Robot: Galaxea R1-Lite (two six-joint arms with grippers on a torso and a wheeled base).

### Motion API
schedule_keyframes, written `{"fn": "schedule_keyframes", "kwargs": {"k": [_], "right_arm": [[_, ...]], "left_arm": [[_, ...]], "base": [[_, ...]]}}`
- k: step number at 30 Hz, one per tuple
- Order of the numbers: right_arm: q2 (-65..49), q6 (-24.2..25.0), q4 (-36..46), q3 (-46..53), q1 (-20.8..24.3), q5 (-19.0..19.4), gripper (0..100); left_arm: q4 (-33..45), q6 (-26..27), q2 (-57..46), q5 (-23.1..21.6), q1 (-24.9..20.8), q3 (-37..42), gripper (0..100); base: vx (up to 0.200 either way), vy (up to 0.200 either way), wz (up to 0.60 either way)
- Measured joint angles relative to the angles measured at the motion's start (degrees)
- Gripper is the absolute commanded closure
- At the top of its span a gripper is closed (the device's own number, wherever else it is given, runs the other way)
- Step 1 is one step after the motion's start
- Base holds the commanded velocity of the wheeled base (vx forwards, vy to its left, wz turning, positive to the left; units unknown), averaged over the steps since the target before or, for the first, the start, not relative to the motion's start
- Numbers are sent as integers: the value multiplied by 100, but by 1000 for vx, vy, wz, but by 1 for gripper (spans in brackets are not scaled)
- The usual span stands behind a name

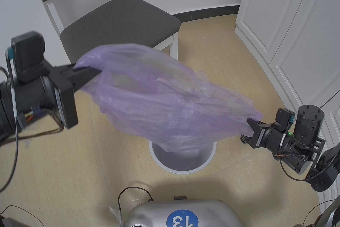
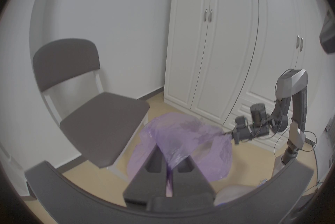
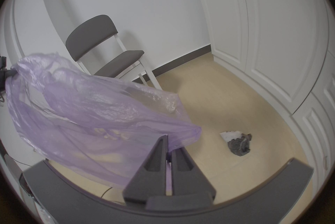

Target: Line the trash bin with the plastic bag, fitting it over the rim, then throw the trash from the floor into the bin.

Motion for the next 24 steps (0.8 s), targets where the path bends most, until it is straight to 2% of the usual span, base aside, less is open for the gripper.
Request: {"fn": "schedule_keyframes", "kwargs": {"k": [7, 9, 12, 16, 20, 24], "right_arm": [[-644, -723, 20, 877, 33, -101, 100], [-868, -1052, 9, 1130, 72, -101, 100], [-1045, -1232, 2, 1215, 179, -99, 100], [-1126, -1391, 17, 848, 480, -96, 100], [-929, -1484, 2, 339, 784, -123, 100], [-560, -1666, -38, -94, 1025, -132, 100]], "left_arm": [[-16, -471, -346, -69, 111, 730, 100], [-11, -655, -440, -200, 124, 970, 100], [-16, -808, -503, -435, 133, 1123, 100], [-41, -950, -514, -758, 78, 1230, 100], [-235, -998, -380, -881, -84, 1287, 100], [-895, -1078, 39, -930, -219, 1313, 100]], "base": [[0, 0, 0], [0, 0, 0], [0, 0, 0], [0, 0, 0], [0, 0, 0], [0, 0, 0]]}}
